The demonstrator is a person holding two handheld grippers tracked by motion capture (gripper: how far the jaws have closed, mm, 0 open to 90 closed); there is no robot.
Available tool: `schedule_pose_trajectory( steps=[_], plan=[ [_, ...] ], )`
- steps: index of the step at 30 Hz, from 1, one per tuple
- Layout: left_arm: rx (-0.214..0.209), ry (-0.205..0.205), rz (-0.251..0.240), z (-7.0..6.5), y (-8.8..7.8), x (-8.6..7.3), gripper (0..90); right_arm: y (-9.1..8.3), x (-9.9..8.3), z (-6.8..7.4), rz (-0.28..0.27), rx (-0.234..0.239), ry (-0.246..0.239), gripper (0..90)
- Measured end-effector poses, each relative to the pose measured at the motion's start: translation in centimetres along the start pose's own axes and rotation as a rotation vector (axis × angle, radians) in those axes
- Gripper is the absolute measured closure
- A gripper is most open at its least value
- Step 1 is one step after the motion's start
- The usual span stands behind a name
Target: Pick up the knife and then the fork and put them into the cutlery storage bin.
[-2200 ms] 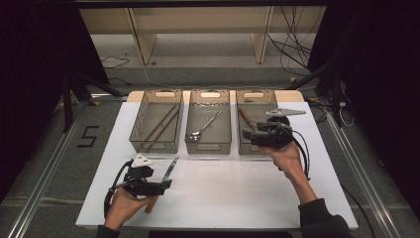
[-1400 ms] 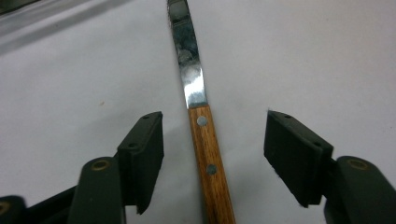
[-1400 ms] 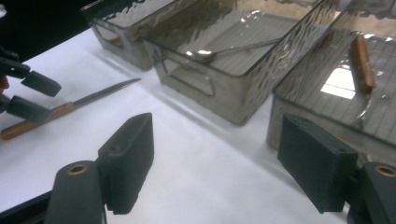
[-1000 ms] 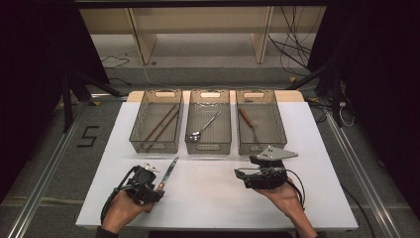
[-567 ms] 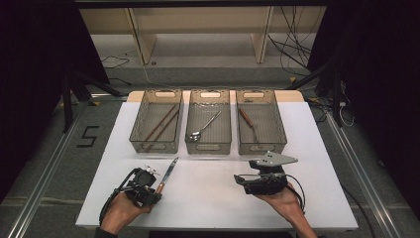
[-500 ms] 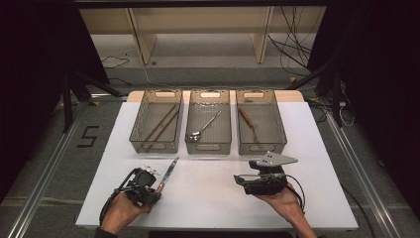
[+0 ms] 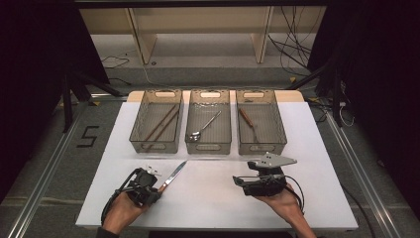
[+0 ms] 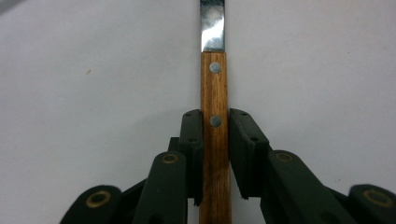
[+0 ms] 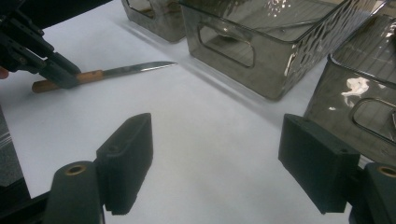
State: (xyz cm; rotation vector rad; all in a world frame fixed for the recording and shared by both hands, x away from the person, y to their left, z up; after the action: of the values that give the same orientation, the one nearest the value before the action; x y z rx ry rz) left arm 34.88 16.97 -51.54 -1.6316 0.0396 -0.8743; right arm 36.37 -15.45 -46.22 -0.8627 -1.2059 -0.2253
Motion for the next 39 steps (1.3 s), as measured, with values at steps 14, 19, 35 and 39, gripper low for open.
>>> schedule_pose_trajectory(
  steps=[14, 19, 35, 39],
  plan=[
    [-0.181, 0.076, -0.070, -3.3, -1.5, 2.9, 75.6, 0.4, 0.9, 3.4, -0.029, 0.070, -0.106, 26.8],
    [-0.228, 0.135, -0.067, -4.7, -1.4, 4.5, 75.6, 0.5, 0.9, 5.0, -0.035, 0.088, -0.194, 27.8],
    [-0.324, 0.266, -0.059, -8.1, -1.0, 8.6, 75.6, 1.5, 0.1, 7.9, -0.034, -0.009, -0.532, 32.2],
    [-0.340, 0.290, -0.064, -8.4, -1.3, 9.3, 75.6, 1.7, -0.2, 7.9, -0.013, -0.032, -0.590, 33.6]
  ],
)
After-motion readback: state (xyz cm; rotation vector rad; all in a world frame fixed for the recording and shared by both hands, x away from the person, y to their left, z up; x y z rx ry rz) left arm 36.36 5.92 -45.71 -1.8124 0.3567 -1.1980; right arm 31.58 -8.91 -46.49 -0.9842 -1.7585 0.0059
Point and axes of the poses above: each handheld gripper's, and its own axes: y roughly forward along the jaws, x roughly out of its top, z roughly to its left, the point moved 5 cm from there along y, roughly forward along the jaws, and after that the axes turned 6 degrees about -z, right-handed, at the moved point
